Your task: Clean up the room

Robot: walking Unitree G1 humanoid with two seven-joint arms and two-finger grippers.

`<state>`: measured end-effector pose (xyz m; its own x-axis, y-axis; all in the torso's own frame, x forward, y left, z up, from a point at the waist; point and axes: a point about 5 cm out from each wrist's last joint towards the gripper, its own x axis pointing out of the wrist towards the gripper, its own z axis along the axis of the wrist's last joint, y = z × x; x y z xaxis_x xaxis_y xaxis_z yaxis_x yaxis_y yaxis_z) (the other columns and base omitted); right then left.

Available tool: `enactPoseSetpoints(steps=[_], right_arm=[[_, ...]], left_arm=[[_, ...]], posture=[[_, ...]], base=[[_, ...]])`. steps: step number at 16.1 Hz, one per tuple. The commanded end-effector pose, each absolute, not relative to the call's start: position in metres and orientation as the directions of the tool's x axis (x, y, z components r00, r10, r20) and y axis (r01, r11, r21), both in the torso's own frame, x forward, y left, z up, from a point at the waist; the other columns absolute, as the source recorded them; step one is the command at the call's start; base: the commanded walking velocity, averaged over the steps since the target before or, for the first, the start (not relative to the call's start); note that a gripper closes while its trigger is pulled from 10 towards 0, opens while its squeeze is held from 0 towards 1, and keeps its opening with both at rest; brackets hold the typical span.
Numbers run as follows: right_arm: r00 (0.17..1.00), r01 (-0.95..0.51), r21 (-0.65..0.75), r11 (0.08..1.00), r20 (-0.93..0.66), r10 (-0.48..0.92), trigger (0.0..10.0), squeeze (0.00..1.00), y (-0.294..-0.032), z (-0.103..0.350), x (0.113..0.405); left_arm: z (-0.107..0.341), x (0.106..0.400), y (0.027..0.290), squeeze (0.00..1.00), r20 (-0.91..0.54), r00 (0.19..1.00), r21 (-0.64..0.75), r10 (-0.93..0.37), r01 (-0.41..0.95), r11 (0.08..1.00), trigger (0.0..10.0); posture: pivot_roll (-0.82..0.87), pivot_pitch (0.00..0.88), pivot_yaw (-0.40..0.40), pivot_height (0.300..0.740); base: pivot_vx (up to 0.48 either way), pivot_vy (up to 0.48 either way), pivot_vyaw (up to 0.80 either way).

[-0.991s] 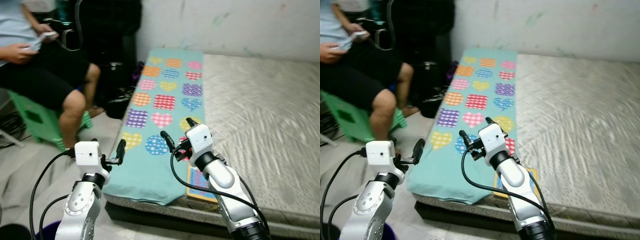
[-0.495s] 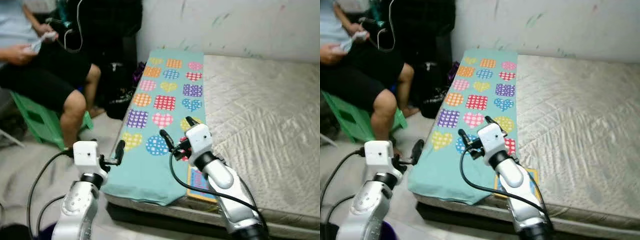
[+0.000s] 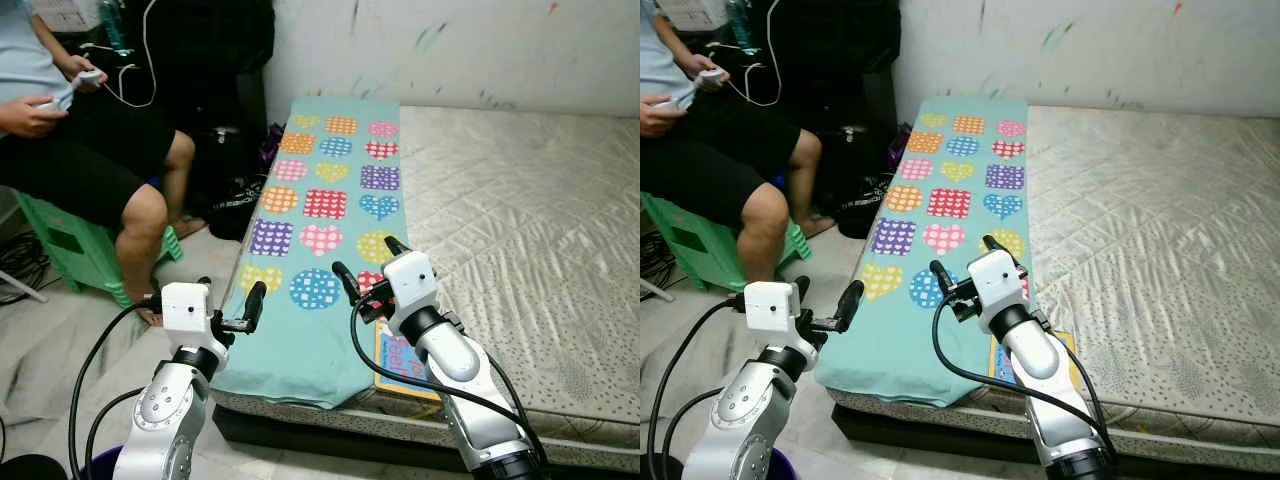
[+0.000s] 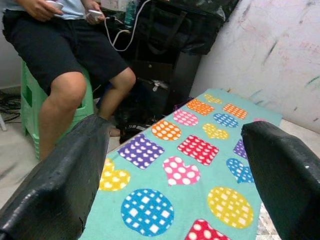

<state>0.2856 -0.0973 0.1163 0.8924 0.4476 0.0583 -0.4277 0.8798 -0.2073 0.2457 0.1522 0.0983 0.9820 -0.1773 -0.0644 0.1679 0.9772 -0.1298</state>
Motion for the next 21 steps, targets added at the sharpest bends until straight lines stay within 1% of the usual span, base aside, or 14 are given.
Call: enactPoseSetpoints(steps=[1, 2, 8, 15, 17, 20, 21], right_arm=[[0.889, -0.426, -0.212, 0.88, 0.084, 0.45, 10.0, 0.0, -0.0959, 0.1218, 0.2859], [0.889, -0.426, -0.212, 0.879, 0.084, 0.451, 10.0, 0.0, -0.0957, 0.1219, 0.2858], [0.888, -0.426, -0.217, 0.878, 0.084, 0.452, 10.0, 0.0, -0.096, 0.122, 0.2866], [0.888, -0.426, -0.222, 0.877, 0.083, 0.453, 10.0, 0.0, -0.0957, 0.122, 0.2871], [0.888, -0.426, -0.224, 0.877, 0.084, 0.453, 10.0, 0.0, -0.0959, 0.122, 0.2871], [0.888, -0.426, -0.224, 0.877, 0.084, 0.452, 10.0, 0.0, -0.0961, 0.122, 0.2872], [0.888, -0.426, -0.225, 0.876, 0.084, 0.453, 10.0, 0.0, -0.0961, 0.122, 0.2872]], left_arm=[[0.1015, 0.2469, 0.1536, 0.0, -0.057, 0.983, -0.112, -0.173, 0.165, 0.98, 10.0], [0.1015, 0.247, 0.1536, 0.0, -0.057, 0.983, -0.111, -0.173, 0.165, 0.98, 10.0], [0.1017, 0.248, 0.1531, 0.0, -0.056, 0.983, -0.114, -0.172, 0.165, 0.98, 10.0], [0.1024, 0.2487, 0.1529, 0.0, -0.045, 0.984, -0.126, -0.172, 0.166, 0.978, 10.0], [0.1054, 0.2479, 0.1496, 0.0, -0.02, 0.979, -0.129, -0.204, 0.2, 0.971, 10.0], [0.1068, 0.2475, 0.1487, 0.0, -0.01, 0.977, -0.135, -0.212, 0.209, 0.969, 10.0], [0.1071, 0.2474, 0.1484, 0.0, -0.008, 0.976, -0.135, -0.216, 0.213, 0.968, 10.0]], posture=[[-0.17, 0.004, 0.018, 0.74], [-0.17, 0.004, 0.018, 0.74], [-0.17, 0.003, 0.017, 0.74], [-0.17, 0.0, 0.016, 0.74], [-0.17, 0.0, 0.016, 0.74], [-0.17, 0.003, 0.015, 0.74], [-0.17, 0.004, 0.017, 0.74]], base=[[0.0, 0.0, 0.0], [0.0, 0.0, 0.0], [0.0, -0.267, 0.0], [0.0, 0.0, 0.0], [0.0, 0.0, 0.0], [0.0, 0.0, 0.0], [0.277, 0.0, 0.0]])
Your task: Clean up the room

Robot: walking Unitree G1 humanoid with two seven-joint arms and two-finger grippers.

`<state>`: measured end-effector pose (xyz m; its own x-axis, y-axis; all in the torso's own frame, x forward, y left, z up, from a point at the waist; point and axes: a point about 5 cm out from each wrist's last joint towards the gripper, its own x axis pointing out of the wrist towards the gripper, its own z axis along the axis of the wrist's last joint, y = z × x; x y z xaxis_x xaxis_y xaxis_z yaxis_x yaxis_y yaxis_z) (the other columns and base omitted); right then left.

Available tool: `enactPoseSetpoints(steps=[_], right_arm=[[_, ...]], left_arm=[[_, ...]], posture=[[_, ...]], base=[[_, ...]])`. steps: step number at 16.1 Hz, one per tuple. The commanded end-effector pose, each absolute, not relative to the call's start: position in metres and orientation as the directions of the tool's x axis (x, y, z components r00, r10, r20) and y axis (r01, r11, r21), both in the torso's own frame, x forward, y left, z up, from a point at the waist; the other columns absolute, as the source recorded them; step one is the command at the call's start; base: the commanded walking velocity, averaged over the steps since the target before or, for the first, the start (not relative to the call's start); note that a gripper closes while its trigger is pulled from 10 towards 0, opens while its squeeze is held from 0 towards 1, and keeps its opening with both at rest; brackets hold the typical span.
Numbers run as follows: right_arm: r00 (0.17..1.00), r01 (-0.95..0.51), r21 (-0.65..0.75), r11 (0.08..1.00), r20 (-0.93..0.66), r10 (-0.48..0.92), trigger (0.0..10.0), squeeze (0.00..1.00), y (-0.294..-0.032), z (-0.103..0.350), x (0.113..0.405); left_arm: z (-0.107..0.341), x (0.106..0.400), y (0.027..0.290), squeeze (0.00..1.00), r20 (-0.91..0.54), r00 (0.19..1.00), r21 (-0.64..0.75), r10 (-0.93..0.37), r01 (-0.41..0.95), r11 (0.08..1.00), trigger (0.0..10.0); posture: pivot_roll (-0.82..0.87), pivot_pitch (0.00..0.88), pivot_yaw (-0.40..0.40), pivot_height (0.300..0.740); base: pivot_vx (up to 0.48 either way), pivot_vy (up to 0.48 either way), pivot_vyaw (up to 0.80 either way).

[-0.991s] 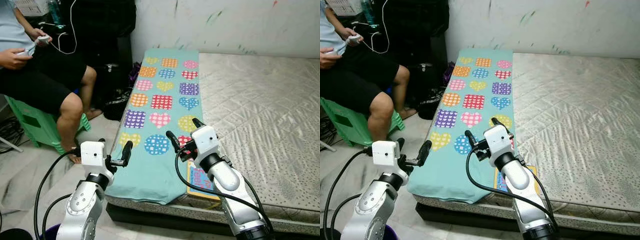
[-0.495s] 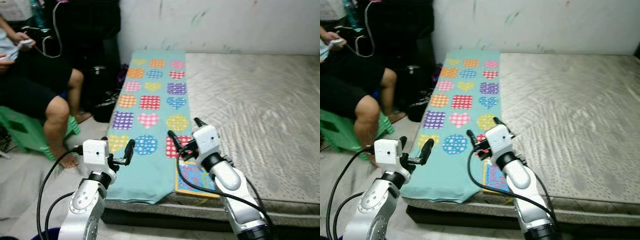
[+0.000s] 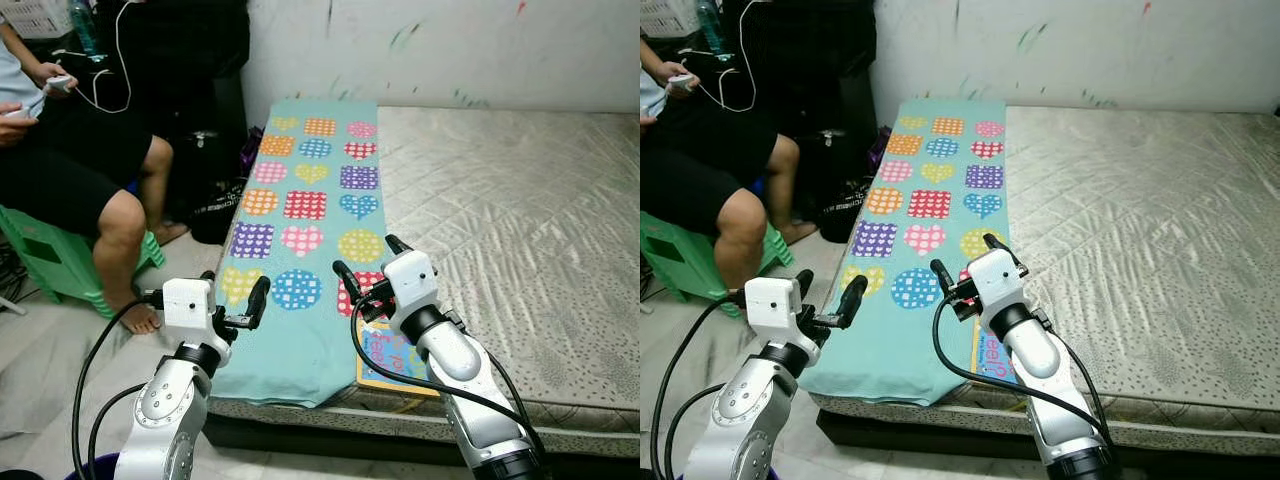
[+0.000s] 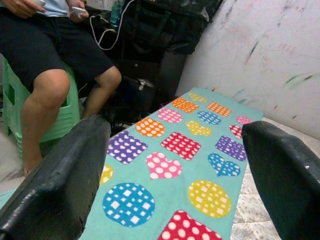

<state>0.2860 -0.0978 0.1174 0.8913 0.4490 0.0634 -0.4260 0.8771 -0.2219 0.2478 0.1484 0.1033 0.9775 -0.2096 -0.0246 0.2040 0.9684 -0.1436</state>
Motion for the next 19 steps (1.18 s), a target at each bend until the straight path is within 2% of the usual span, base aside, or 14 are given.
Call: enactPoseSetpoints(steps=[1, 9, 19], right_arm=[[0.888, -0.425, -0.226, 0.876, 0.084, 0.453, 10.0, 0.0, -0.0962, 0.122, 0.2872], [0.884, -0.431, -0.232, 0.872, 0.085, 0.459, 10.0, 0.0, -0.0958, 0.1223, 0.287], [0.883, -0.434, -0.239, 0.869, 0.082, 0.463, 10.0, 0.0, -0.0956, 0.1214, 0.2873]], left_arm=[[0.1072, 0.2474, 0.1482, 0.0, -0.006, 0.976, -0.135, -0.219, 0.217, 0.967, 10.0], [0.1068, 0.2475, 0.148, 0.0, -0.007, 0.975, -0.133, -0.223, 0.22, 0.966, 10.0], [0.104, 0.2488, 0.1502, 0.0, -0.037, 0.981, -0.121, -0.19, 0.184, 0.975, 10.0]], posture=[[-0.17, 0.004, 0.017, 0.74], [-0.17, 0.003, 0.014, 0.74], [-0.17, 0.004, 0.014, 0.74]], base=[[0.281, 0.0, 0.0], [0.287, 0.0, 0.0], [0.0, 0.0, 0.0]])
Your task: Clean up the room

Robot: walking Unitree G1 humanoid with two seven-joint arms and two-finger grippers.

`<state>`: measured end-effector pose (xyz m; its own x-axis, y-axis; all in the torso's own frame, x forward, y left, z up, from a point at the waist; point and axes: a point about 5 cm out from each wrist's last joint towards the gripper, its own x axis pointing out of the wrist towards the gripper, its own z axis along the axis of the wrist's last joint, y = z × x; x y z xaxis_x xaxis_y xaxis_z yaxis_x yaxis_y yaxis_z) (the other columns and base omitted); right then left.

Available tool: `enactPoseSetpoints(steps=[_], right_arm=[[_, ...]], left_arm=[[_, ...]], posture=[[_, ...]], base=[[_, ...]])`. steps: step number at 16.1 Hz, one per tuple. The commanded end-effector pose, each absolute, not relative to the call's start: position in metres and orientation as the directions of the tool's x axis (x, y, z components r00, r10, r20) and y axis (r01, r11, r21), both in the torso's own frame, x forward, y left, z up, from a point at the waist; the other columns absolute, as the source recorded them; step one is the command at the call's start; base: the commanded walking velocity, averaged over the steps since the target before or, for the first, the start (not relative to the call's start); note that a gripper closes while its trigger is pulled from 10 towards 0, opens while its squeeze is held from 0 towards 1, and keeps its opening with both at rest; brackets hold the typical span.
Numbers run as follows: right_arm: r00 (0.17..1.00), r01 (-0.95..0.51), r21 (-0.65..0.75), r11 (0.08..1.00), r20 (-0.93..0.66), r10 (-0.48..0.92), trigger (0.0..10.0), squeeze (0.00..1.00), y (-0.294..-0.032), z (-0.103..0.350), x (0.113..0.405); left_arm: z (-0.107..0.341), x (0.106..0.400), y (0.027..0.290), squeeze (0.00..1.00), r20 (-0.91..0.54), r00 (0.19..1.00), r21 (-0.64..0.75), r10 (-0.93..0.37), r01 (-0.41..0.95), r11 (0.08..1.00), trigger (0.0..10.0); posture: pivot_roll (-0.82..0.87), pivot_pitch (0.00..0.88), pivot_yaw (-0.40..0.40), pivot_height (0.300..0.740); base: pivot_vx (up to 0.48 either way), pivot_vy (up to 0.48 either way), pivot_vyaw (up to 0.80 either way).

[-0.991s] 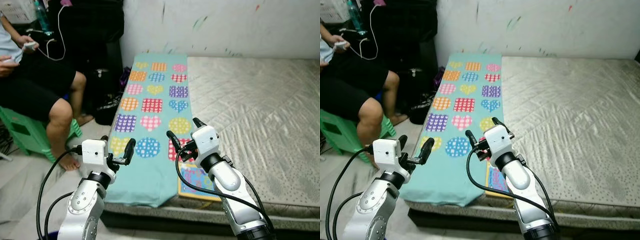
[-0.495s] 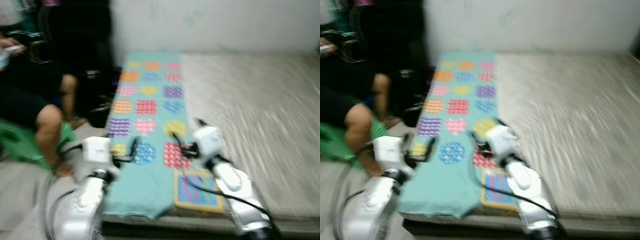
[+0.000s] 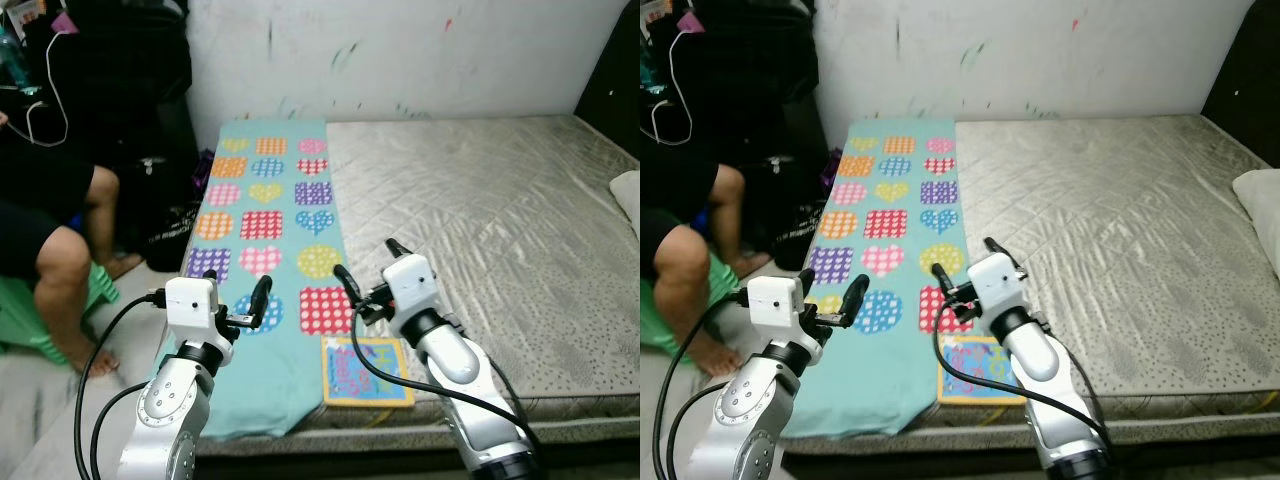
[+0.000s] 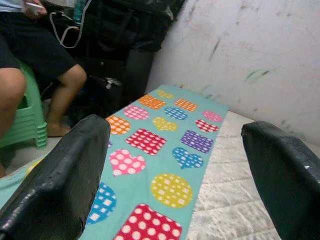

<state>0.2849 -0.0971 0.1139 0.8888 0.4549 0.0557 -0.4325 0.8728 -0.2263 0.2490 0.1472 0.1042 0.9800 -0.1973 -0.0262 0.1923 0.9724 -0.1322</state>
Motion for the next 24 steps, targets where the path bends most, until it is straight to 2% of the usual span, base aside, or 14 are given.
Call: enactPoseSetpoints(steps=[1, 19, 24], right_arm=[[0.883, -0.433, -0.235, 0.87, 0.082, 0.461, 10.0, 0.0, -0.0958, 0.1214, 0.2872], [0.877, -0.439, -0.255, 0.861, 0.086, 0.473, 10.0, 0.0, -0.0955, 0.1226, 0.2876], [0.88, -0.438, -0.249, 0.864, 0.079, 0.468, 10.0, 0.0, -0.0964, 0.1211, 0.287]], left_arm=[[0.1038, 0.2487, 0.1501, 0.0, -0.039, 0.981, -0.122, -0.189, 0.183, 0.976, 10.0], [0.103, 0.251, 0.1487, 0.0, -0.049, 0.982, -0.123, -0.182, 0.175, 0.977, 10.0], [0.102, 0.25, 0.1485, 0.0, -0.053, 0.982, -0.127, -0.18, 0.172, 0.977, 10.0]], posture=[[-0.17, 0.005, 0.013, 0.74], [-0.17, 0.001, 0.011, 0.74], [-0.17, 0.006, 0.009, 0.74]], base=[[0.0, -0.307, 0.0], [0.0, -0.286, 0.0], [0.0, -0.274, 0.49]])
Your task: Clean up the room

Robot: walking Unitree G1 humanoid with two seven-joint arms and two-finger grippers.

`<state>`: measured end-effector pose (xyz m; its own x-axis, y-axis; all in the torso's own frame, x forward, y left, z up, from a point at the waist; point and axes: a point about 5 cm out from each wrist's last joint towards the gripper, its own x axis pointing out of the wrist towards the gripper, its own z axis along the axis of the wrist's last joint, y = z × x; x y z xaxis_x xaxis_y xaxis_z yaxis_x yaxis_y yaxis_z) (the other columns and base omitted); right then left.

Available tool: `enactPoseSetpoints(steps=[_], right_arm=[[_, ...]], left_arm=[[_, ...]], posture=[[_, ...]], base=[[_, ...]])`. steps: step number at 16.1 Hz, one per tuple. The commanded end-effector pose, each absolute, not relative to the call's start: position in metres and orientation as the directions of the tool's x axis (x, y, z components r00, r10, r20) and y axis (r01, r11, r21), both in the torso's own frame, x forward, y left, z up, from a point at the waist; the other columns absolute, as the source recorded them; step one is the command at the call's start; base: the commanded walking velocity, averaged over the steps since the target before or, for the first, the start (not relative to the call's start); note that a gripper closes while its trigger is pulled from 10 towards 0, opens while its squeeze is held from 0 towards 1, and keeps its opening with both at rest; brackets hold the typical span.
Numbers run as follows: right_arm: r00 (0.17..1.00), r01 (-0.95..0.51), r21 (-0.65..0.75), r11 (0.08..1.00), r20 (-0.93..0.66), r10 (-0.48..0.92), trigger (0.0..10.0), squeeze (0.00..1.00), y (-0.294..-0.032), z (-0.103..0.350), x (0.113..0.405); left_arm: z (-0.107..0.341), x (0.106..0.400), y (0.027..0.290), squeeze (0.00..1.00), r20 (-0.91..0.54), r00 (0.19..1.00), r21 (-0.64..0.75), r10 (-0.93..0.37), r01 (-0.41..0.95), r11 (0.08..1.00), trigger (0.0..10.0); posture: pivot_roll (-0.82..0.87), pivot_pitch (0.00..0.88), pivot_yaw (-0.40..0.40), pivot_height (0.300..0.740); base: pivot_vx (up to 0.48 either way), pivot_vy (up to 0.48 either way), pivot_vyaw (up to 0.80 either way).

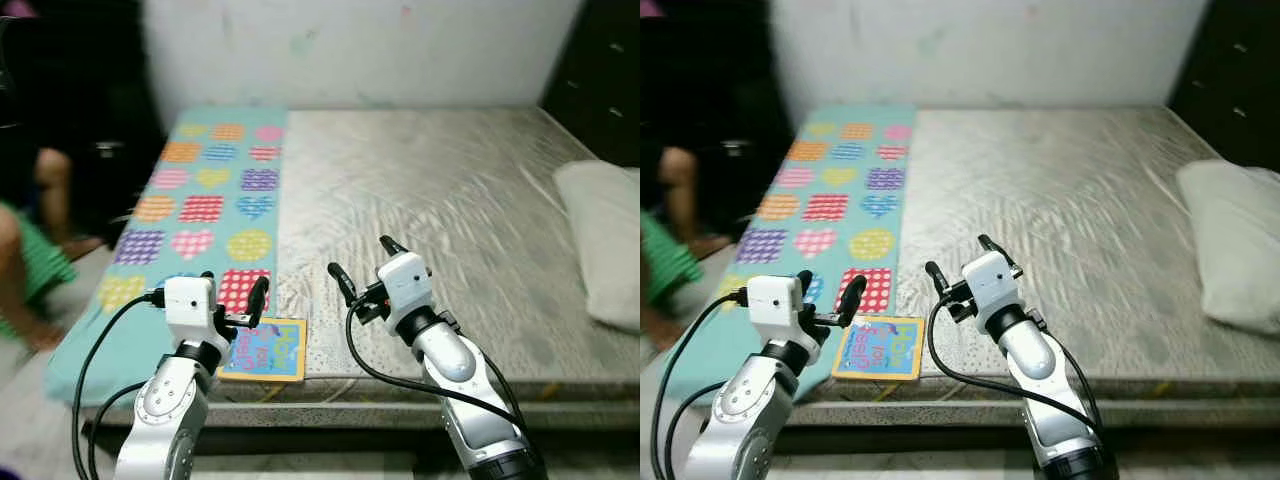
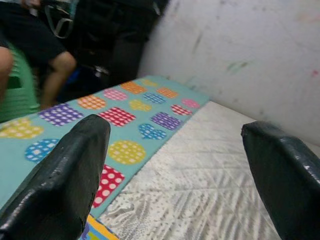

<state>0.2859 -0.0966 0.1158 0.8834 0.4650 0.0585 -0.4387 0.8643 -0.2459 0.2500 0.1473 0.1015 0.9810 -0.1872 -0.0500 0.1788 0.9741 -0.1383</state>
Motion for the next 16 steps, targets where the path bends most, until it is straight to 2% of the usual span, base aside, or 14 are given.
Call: enactPoseSetpoints(steps=[1, 7, 13, 16], right_arm=[[0.879, -0.439, -0.25, 0.863, 0.08, 0.47, 10.0, 0.0, -0.0963, 0.1214, 0.2871], [0.881, -0.439, -0.237, 0.867, 0.075, 0.467, 10.0, 0.0, -0.0972, 0.1199, 0.2873], [0.884, -0.435, -0.226, 0.872, 0.077, 0.461, 10.0, 0.0, -0.098, 0.1198, 0.288], [0.882, -0.435, -0.23, 0.87, 0.087, 0.464, 10.0, 0.0, -0.0985, 0.1215, 0.288]], left_arm=[[0.1021, 0.2501, 0.1485, 0.0, -0.052, 0.982, -0.126, -0.18, 0.172, 0.977, 10.0], [0.1017, 0.2499, 0.1489, 0.0, -0.054, 0.982, -0.124, -0.179, 0.172, 0.977, 10.0], [0.1031, 0.2506, 0.1492, 0.0, -0.037, 0.983, -0.136, -0.179, 0.173, 0.976, 10.0], [0.1061, 0.2492, 0.1462, 0.0, -0.011, 0.975, -0.135, -0.22, 0.216, 0.967, 10.0]], posture=[[-0.17, 0.006, 0.009, 0.74], [-0.17, 0.0, 0.009, 0.74], [-0.17, 0.0, 0.01, 0.74], [-0.17, 0.0, 0.008, 0.74]], base=[[0.0, -0.274, 0.0], [0.0, -0.293, 0.0], [0.0, 0.0, 0.0], [0.0, 0.0, 0.0]])
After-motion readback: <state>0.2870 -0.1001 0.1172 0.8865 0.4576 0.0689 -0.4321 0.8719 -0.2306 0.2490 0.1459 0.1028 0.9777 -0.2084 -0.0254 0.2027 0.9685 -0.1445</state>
